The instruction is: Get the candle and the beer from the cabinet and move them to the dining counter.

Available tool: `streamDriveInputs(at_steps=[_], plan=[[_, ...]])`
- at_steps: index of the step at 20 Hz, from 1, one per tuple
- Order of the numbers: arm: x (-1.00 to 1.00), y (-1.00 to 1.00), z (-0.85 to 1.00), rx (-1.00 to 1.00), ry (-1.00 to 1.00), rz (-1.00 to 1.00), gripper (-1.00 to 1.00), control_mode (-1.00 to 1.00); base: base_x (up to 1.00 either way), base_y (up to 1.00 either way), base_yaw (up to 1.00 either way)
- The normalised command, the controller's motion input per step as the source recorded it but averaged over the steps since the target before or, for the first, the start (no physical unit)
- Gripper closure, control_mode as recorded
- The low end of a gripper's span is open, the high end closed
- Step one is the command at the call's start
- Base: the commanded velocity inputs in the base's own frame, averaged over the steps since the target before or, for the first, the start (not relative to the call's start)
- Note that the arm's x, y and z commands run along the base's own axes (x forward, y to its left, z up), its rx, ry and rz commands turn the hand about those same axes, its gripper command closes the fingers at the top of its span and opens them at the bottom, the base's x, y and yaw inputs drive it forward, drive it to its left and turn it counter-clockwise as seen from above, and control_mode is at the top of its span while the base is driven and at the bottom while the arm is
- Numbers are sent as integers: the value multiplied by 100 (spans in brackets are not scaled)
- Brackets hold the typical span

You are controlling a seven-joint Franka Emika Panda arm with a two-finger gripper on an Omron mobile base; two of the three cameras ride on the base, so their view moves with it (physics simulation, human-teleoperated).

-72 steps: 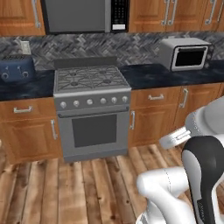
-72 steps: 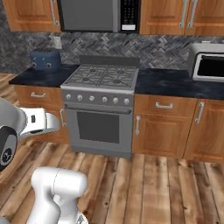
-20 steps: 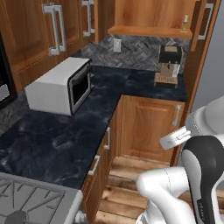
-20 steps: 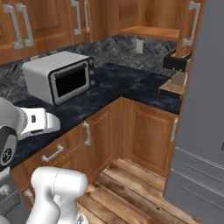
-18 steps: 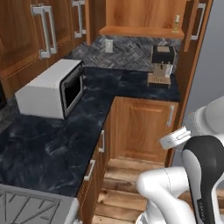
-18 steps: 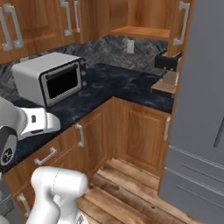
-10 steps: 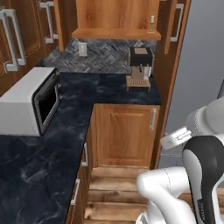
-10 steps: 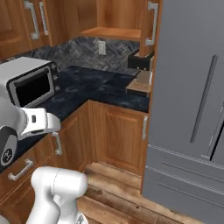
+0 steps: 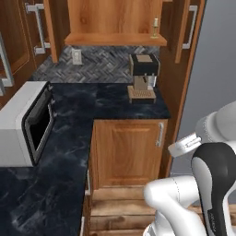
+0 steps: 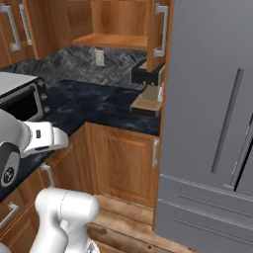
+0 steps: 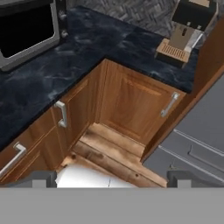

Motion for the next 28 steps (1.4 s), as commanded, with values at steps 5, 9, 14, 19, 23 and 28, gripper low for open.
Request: streamDriveInputs(at_steps=[5,9,14,19,23,28], plan=[[0,0,0,0,0,0,-100,100,48,46,0],[0,0,0,0,0,0,-100,100,75,29,-17],[0,0,0,0,0,0,-100,100,72,15,-22],[0,0,0,0,0,0,-100,100,63,7,-24],[0,0,0,0,0,0,-100,100,46,8,-19],[0,0,0,0,0,0,-100,100,50,2,-17]])
